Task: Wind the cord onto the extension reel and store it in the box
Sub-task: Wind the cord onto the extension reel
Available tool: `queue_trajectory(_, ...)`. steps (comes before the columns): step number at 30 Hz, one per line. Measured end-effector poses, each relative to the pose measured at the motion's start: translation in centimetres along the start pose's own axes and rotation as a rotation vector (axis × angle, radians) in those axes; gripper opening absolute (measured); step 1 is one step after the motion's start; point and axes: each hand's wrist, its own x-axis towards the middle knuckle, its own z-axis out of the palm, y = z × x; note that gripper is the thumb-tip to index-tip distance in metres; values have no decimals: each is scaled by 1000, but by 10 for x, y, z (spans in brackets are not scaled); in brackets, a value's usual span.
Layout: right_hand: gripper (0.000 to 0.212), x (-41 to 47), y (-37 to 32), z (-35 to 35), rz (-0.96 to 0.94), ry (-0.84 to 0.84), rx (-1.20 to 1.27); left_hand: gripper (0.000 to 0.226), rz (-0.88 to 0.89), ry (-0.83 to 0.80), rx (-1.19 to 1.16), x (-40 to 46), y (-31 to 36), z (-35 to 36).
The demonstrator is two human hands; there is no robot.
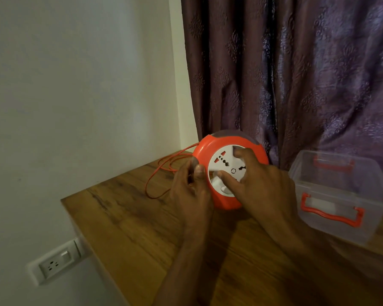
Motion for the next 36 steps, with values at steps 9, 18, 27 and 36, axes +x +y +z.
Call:
queue_trajectory(9,56,8,-4,-19,-347,-238,-94,35,-42,82,-31,7,-11,-3)
queue_trajectory(18,61,6,-1,-13,-385,-327,-228,26,-42,48,-5,6,-7,-4)
queue_trajectory(27,66,0,1,0,-133,-46,-123,10,14,13,9,3,-4,1)
queue_trajectory(36,47,5,-3,-13,-12,-27,60,28,2,-7,-35,1,-8,2)
